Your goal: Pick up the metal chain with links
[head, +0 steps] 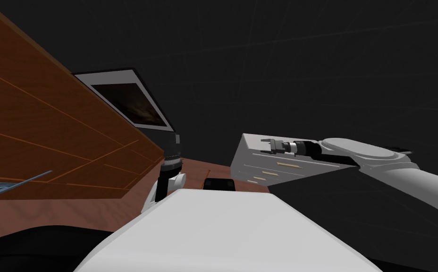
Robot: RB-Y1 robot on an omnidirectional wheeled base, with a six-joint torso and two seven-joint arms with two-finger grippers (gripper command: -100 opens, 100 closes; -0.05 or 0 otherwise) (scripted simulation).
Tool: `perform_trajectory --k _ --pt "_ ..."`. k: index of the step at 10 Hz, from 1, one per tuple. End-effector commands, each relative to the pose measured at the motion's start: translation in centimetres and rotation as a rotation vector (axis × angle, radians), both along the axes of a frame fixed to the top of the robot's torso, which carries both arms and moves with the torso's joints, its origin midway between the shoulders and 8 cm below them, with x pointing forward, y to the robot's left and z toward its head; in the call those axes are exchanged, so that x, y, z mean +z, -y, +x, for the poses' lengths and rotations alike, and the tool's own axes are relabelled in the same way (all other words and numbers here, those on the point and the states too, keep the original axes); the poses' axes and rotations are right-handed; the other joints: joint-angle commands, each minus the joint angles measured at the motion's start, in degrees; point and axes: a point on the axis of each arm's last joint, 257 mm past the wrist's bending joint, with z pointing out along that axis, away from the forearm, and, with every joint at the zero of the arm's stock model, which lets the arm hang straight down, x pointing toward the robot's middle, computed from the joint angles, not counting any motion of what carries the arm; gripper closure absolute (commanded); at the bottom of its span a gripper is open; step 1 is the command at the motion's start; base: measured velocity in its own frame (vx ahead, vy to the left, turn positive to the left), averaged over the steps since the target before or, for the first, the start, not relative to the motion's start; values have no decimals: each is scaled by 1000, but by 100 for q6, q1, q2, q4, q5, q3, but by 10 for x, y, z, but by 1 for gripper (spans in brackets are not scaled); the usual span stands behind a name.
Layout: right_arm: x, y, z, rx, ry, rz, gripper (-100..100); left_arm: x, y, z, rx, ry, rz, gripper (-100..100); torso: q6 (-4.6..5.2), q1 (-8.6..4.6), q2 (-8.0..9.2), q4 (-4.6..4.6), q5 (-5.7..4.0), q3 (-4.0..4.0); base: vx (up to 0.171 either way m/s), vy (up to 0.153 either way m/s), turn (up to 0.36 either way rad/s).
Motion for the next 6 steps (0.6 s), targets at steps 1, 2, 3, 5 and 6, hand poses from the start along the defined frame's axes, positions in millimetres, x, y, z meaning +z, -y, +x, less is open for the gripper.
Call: perform_trajectory --k 1,2,3,5,6 --pt "-2 19 -1 -1 -20 -76 -100 0 0 0 0 0 0 0 0 0 0 0 0 0 52 65 61" --pt "2 22 0 3 -21 -105 -100 0 0 0 0 0 0 0 -1 1 -4 -1 0 -2 48 51 33" --pt "3 24 0 4 -22 -114 -100 0 0 0 0 0 0 0 1 -3 -2 -1 0 -2 26 27 -3" --pt "4 43 -3 4 -44 -196 -100 0 0 0 0 0 0 0 2 -20 11 3 -5 6 9 1 20" --pt "1 60 -7 0 -71 -257 -100 0 0 0 0 0 0 0 2 -24 14 3 -7 8 16 -1 34"
